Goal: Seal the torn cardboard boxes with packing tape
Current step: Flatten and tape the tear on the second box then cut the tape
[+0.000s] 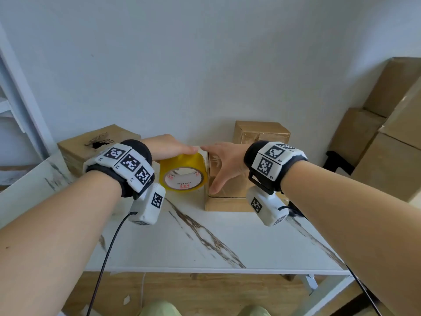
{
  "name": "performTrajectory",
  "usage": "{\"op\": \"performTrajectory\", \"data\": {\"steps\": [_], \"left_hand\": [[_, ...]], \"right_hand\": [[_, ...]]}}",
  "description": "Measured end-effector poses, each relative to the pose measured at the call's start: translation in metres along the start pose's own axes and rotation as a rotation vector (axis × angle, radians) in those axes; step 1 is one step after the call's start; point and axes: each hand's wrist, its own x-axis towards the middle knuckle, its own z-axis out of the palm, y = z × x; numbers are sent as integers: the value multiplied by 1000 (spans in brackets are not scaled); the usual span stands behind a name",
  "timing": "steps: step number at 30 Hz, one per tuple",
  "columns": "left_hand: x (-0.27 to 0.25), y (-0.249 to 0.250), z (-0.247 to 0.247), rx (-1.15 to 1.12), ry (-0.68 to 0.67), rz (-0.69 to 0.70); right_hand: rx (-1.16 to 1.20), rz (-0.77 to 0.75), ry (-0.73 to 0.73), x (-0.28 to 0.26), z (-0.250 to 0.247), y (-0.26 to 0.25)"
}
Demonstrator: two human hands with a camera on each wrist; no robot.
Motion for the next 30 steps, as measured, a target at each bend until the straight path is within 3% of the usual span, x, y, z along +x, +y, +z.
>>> {"op": "performTrajectory", "data": {"steps": [5, 17, 23, 30], "left_hand": [[0, -4, 0, -94, -1, 49], [-18, -19, -41, -445, 156, 38], [-23, -25, -52, -325, 243, 33], [-27, -13, -63, -273, 237, 11]], "right_hand": [[-108, 3, 39, 12, 7, -10], [319, -121, 282, 10, -10, -22], [588, -109, 359, 11, -27, -13], [791, -191, 387, 6, -22, -3]]}}
